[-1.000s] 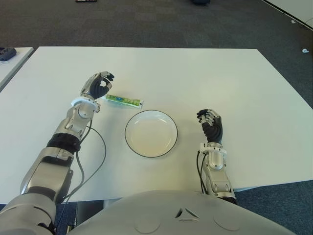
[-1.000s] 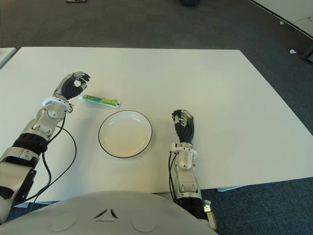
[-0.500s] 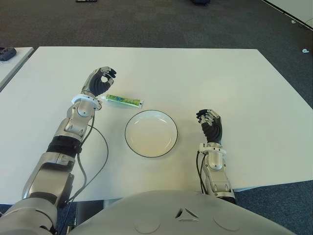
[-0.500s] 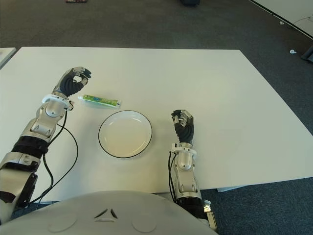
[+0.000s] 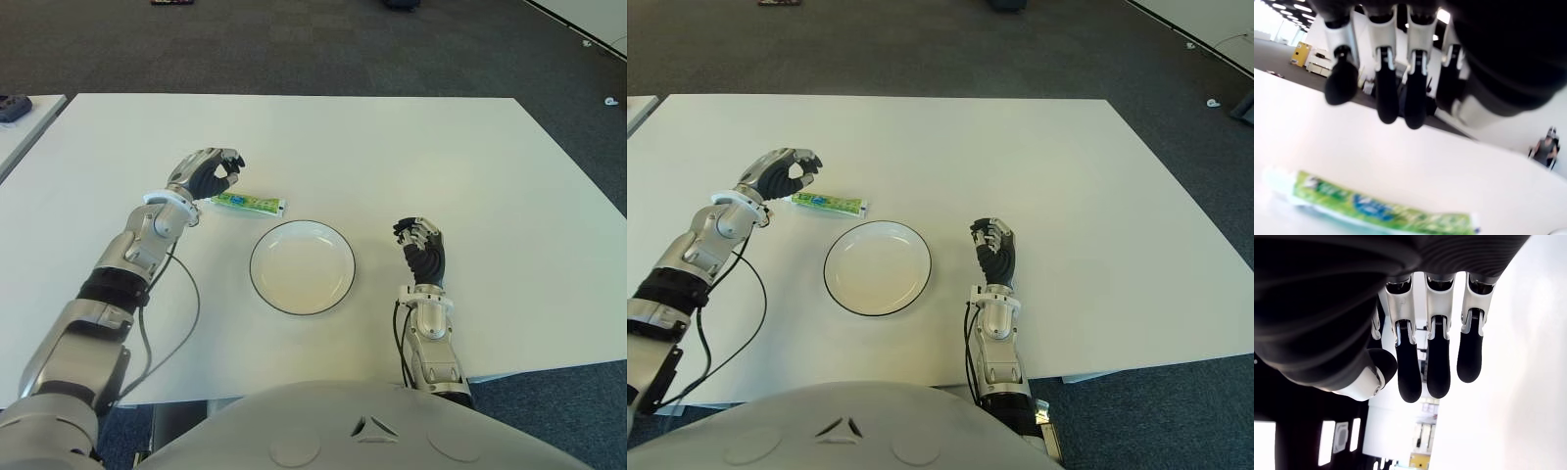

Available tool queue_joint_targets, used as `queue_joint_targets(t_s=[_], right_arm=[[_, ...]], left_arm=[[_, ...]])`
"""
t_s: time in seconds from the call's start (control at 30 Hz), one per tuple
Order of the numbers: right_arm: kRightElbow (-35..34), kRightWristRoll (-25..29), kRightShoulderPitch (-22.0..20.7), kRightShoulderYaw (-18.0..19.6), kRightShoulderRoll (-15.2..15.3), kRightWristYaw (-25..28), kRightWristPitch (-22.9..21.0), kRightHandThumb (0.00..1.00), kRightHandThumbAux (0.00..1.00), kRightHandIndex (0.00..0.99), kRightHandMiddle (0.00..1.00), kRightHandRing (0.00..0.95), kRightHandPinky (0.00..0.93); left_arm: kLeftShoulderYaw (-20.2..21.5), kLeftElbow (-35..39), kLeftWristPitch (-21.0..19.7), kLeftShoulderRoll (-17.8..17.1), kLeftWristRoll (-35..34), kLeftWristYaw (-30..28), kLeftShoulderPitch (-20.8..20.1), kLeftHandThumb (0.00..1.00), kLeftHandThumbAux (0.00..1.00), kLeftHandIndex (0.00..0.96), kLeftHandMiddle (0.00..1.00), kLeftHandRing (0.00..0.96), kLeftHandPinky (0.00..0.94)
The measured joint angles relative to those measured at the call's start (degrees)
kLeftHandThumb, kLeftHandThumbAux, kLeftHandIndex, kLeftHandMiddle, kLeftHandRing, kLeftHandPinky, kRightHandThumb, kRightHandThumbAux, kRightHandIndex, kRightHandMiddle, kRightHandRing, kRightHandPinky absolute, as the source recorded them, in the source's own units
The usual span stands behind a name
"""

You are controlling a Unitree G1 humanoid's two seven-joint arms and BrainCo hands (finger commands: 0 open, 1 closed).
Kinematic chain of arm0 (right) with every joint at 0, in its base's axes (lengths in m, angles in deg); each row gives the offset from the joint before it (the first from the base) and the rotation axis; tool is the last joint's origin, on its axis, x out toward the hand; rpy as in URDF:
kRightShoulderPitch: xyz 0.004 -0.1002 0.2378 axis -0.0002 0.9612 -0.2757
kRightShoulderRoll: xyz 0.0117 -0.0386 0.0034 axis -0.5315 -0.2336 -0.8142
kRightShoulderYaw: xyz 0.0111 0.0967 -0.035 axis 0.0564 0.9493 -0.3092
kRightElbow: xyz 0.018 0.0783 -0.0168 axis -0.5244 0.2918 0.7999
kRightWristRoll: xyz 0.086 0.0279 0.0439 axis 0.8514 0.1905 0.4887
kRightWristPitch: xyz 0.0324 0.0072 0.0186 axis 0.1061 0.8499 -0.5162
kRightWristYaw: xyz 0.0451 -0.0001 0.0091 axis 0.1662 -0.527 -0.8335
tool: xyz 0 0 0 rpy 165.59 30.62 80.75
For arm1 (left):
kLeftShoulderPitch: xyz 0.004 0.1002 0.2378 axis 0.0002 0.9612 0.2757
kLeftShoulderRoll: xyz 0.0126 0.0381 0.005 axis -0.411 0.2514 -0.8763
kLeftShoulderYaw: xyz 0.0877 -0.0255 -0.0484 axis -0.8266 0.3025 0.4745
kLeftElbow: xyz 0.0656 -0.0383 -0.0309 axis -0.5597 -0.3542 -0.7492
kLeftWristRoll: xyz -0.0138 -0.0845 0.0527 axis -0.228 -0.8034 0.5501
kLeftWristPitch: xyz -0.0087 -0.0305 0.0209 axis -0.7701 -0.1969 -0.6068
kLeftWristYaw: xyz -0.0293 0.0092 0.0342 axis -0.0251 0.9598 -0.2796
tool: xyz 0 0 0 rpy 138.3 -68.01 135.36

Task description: Put the toothpaste on the table into the plate.

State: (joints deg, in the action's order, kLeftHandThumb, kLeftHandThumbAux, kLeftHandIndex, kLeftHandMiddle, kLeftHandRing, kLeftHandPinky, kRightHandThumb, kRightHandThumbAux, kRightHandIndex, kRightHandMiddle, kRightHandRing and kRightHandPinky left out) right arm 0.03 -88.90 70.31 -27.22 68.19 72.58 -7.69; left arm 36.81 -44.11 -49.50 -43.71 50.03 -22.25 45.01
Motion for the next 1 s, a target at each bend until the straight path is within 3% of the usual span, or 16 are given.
queue_joint_targets(t_s=[0.1,0.2,0.4,0.6,1.0], right_arm=[[0.0,0.0,0.0,0.0,0.0,0.0,0.0,0.705,0.731,0.429,0.489,0.459,0.452],[0.0,0.0,-0.3,0.0,0.0,0.0,0.0,0.705,0.731,0.429,0.49,0.458,0.453],[0.0,0.0,-0.3,-0.1,0.0,0.0,0.0,0.704,0.732,0.428,0.494,0.462,0.472],[0.0,0.0,-0.3,0.0,0.0,0.0,0.0,0.703,0.732,0.428,0.491,0.462,0.467],[-0.1,0.1,0.0,0.0,0.0,0.0,0.0,0.704,0.731,0.428,0.491,0.465,0.468]], left_arm=[[-2.6,-2.7,0.7,-0.9,4.1,0.6,-1.6,0.58,0.305,0.067,0.083,0.069,0.066],[-7.6,-9.1,0.8,-1.3,10.5,2.6,-5.2,0.554,0.256,0.022,0.027,0.022,0.021],[-16.0,-20.4,1.4,-0.7,19.6,6.5,-11.9,0.526,0.213,0.002,0.002,0.002,0.002],[-21.4,-26.1,2.4,0.0,23.9,8.1,-16.4,0.513,0.192,0.0,0.0,0.0,0.0],[-27.9,-33.0,3.1,2.1,26.4,8.5,-19.4,0.506,0.182,0.0,0.0,0.0,0.0]])
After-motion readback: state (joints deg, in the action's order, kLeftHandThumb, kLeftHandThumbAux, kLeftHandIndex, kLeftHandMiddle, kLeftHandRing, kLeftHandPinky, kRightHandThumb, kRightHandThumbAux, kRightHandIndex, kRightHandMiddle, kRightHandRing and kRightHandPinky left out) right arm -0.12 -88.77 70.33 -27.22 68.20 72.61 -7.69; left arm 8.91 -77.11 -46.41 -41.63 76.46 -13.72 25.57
